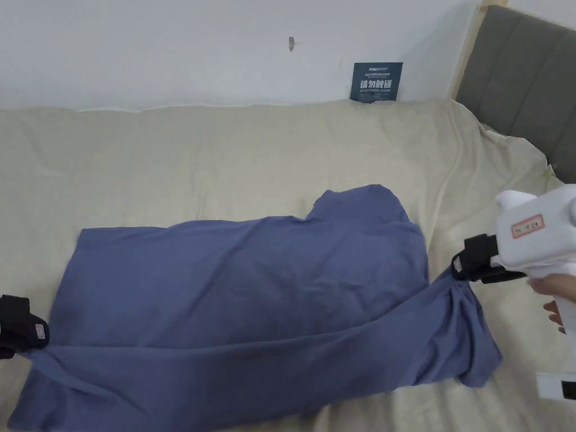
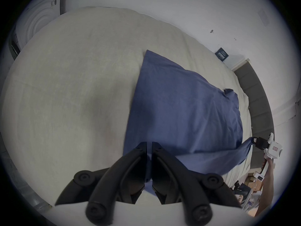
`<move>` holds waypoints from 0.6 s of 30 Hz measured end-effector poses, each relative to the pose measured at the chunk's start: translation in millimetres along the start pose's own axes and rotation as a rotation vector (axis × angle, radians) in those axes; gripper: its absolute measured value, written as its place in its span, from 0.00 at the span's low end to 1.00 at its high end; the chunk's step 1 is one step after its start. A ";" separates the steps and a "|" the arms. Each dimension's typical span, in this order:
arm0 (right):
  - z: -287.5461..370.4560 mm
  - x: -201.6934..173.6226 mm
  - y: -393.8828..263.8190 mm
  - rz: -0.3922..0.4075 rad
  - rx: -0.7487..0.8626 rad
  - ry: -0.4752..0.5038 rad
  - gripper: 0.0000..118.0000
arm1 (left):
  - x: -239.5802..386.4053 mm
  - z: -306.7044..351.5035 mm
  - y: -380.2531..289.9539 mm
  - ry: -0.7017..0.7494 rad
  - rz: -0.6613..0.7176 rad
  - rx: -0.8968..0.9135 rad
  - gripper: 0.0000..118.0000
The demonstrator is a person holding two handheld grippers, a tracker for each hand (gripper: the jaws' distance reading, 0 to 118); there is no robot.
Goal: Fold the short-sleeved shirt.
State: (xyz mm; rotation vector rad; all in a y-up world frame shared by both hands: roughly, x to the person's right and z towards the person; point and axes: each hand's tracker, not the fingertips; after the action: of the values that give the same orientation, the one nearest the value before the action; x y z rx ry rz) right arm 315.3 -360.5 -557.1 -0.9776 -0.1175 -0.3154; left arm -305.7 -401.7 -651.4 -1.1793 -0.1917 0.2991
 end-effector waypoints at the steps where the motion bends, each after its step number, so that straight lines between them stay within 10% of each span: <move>1: -8.2 -1.9 6.3 -0.001 -0.001 -0.015 0.07 | 0.4 -5.8 5.2 0.010 0.001 0.002 0.06; 9: -49.9 7.1 19.5 -0.079 -0.007 -0.081 0.11 | -10.9 -29.3 19.1 0.058 0.046 0.038 0.10; 12: -43.0 12.5 11.2 -0.086 0.103 -0.081 0.95 | -18.8 -19.3 12.3 0.110 0.061 0.123 0.78; 13: -37.2 13.1 6.5 -0.073 0.139 -0.086 0.96 | -20.1 -15.1 8.5 0.118 0.046 0.133 0.96; 18: 23.9 7.9 -27.2 -0.048 0.186 -0.073 0.92 | -10.9 28.9 -23.3 0.118 -0.128 0.260 0.97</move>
State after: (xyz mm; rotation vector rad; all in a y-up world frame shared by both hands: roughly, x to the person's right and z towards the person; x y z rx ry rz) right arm 315.3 -356.4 -520.3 -0.8028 -0.2331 -0.3067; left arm -321.7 -388.1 -619.0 -0.9198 -0.1202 0.1361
